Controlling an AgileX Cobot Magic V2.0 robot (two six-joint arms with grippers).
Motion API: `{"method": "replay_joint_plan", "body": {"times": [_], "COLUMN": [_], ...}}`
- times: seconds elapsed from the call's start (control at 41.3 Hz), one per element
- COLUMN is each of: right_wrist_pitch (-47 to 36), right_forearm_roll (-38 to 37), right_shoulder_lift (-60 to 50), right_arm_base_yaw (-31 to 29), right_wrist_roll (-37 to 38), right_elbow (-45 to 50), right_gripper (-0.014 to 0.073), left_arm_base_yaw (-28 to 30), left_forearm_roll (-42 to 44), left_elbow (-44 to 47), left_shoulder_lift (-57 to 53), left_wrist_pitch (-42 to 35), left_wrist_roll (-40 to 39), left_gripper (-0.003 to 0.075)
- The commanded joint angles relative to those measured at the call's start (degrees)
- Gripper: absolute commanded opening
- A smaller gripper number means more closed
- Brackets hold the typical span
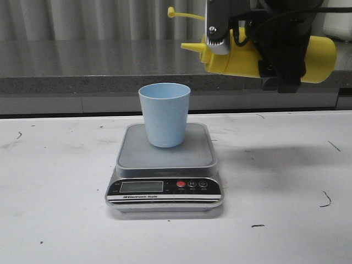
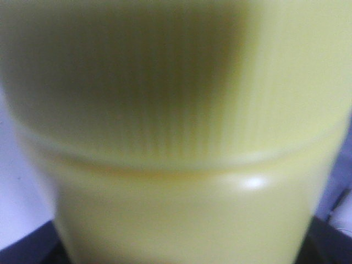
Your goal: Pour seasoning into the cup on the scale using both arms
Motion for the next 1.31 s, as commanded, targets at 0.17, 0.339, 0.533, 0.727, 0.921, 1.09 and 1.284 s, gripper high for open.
{"method": "replay_joint_plan", "body": {"times": [0.17,0.339,0.533,0.727,0.921,1.09,1.284], "right_wrist_pitch": [3.84,5.15,7.44,7.24,5.96,4.8,4.62], "right_forearm_roll": [-13.46,-17.08,-23.15,-25.65,-25.65,-25.65,-25.6], "right_shoulder_lift": [-0.42,-0.29,-0.29,-0.29,-0.29,-0.29,-0.29], "right_arm_base_yaw": [2.44,2.57,2.57,2.57,2.64,3.16,3.16], "right_wrist_roll": [-0.01,1.76,2.07,2.12,2.12,2.26,6.45], "right_elbow": [-2.44,-2.44,-2.44,-2.44,-2.44,-2.44,-2.44], "right_gripper": [0.0328,0.0328,0.0328,0.0328,0.0328,0.0328,0.0328], "left_arm_base_yaw": [0.24,0.24,0.24,0.24,0.24,0.24,0.24], "left_forearm_roll": [-0.62,-0.62,-0.62,-0.62,-0.62,-0.62,-0.62], "left_elbow": [-1.46,-1.46,-1.46,-1.46,-1.46,-1.46,-1.46], "left_shoulder_lift": [0.1,0.1,0.1,0.1,0.1,0.1,0.1], "left_wrist_pitch": [-3.98,-3.98,-3.98,-3.98,-3.98,-3.98,-3.98], "left_wrist_roll": [-0.4,-0.4,-0.4,-0.4,-0.4,-0.4,-0.4], "left_gripper": [0.0375,0.0375,0.0375,0.0375,0.0375,0.0375,0.0375]}}
